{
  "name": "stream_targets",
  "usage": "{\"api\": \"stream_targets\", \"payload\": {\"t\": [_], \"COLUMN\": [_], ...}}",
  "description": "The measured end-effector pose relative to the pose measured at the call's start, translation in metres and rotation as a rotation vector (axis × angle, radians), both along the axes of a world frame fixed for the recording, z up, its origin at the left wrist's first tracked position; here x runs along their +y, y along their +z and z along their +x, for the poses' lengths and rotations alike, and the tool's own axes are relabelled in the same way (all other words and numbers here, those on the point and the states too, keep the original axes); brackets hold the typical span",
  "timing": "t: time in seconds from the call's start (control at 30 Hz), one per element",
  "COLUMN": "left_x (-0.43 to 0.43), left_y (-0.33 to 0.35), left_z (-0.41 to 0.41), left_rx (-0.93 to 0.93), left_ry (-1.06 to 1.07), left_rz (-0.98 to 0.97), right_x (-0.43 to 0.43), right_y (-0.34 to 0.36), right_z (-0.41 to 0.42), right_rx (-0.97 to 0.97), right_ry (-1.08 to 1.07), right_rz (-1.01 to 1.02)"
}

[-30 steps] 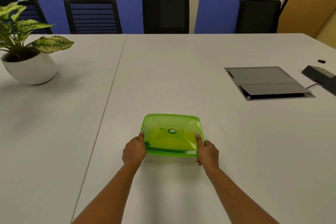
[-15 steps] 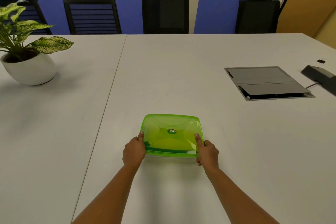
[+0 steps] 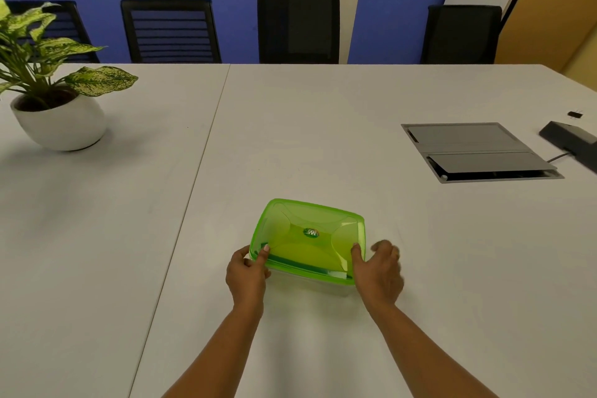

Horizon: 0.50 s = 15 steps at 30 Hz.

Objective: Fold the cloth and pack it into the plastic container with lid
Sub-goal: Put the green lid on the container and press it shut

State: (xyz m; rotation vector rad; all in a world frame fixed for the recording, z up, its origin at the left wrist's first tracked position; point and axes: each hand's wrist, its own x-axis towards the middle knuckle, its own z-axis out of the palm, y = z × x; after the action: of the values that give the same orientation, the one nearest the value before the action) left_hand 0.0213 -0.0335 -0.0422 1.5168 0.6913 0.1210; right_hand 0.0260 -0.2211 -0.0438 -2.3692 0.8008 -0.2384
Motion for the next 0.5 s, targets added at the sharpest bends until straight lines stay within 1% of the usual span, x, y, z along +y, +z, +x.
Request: {"api": "stream_targets", "payload": {"t": [0.03, 0.1, 0.13, 0.2, 0.27, 0.33, 0.4, 0.5], "left_x": [0.001, 0.006, 0.008, 0.011, 0.014, 0.017, 0.020, 0.026], "left_y": [-0.001, -0.002, -0.002, -0.002, -0.001, 0.002, 0.001, 0.003], "left_z": [0.001, 0.007, 0.010, 0.015, 0.019, 0.023, 0.029, 0.035], "left_rx": [0.000, 0.006, 0.012, 0.023, 0.029, 0.044, 0.055, 0.050], "left_ry": [-0.015, -0.064, -0.100, -0.185, -0.268, -0.346, -0.413, -0.532], "left_rz": [0.010, 0.022, 0.024, 0.027, 0.041, 0.068, 0.100, 0.134], "right_x": [0.001, 0.006, 0.010, 0.021, 0.036, 0.049, 0.059, 0.070], "right_y": [0.002, 0.006, 0.008, 0.012, 0.015, 0.016, 0.017, 0.018], "right_z": [0.002, 0.006, 0.010, 0.017, 0.024, 0.032, 0.040, 0.048], "right_rx": [-0.079, -0.222, -0.261, -0.264, -0.197, -0.034, 0.061, 0.148], "right_ry": [0.026, 0.162, 0.259, 0.509, 0.719, 0.876, 0.961, 0.993], "right_rz": [-0.096, -0.261, -0.302, -0.294, -0.297, -0.310, -0.348, -0.352]}}
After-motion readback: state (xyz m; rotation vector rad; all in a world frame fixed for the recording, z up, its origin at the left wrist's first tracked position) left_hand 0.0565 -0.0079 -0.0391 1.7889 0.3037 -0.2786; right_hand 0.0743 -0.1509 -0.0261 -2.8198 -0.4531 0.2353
